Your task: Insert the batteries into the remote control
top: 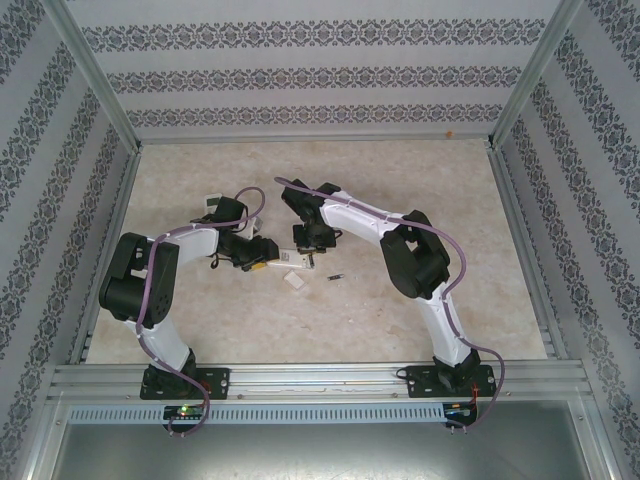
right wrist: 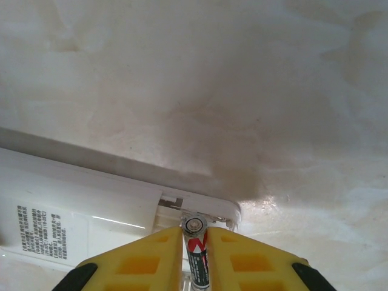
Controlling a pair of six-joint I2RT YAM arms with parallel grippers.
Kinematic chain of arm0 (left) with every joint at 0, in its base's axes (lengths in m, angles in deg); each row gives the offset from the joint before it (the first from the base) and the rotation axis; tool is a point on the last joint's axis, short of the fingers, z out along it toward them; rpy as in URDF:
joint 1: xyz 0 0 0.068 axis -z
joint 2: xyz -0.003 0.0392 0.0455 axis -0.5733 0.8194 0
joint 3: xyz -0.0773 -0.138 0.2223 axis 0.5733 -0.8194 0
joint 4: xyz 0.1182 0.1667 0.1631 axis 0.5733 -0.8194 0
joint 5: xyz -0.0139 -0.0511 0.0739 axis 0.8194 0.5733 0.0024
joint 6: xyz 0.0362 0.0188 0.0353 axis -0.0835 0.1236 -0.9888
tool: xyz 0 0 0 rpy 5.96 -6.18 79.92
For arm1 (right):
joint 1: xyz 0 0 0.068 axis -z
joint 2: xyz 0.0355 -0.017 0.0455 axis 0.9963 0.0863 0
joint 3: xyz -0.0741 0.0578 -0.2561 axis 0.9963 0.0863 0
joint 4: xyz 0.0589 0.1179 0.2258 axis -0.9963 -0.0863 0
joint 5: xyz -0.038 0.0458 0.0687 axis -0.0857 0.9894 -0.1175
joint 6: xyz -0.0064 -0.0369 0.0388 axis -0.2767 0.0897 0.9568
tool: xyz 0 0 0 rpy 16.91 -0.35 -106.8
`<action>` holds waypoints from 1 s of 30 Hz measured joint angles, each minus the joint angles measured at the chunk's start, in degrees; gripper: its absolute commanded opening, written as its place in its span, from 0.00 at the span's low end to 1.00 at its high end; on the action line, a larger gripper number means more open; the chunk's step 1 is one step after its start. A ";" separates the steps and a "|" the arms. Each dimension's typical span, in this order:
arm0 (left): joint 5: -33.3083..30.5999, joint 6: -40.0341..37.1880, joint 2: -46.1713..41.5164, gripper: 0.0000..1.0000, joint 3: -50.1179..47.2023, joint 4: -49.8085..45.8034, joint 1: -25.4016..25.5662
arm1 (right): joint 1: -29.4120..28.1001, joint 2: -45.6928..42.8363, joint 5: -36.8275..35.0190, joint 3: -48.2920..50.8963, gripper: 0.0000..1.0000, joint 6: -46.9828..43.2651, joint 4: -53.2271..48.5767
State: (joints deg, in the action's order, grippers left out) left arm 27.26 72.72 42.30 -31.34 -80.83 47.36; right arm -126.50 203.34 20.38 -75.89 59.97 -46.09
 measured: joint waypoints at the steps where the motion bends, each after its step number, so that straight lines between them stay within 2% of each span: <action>1: 0.00 0.00 0.00 0.50 0.00 0.00 0.00 | 0.00 0.00 0.11 0.04 0.17 0.00 0.00; 12: 0.00 0.00 0.00 0.50 0.00 0.00 0.00 | -0.07 -0.68 0.04 1.44 0.14 0.46 1.11; 30: 0.02 0.02 0.07 0.50 0.00 0.02 0.00 | -0.44 -4.46 -2.45 7.93 0.13 8.02 5.81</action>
State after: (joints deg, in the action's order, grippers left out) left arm 27.28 72.74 42.37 -31.34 -80.81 47.36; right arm -126.94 198.88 17.93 -67.95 67.99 -40.27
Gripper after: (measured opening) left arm 0.502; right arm 0.128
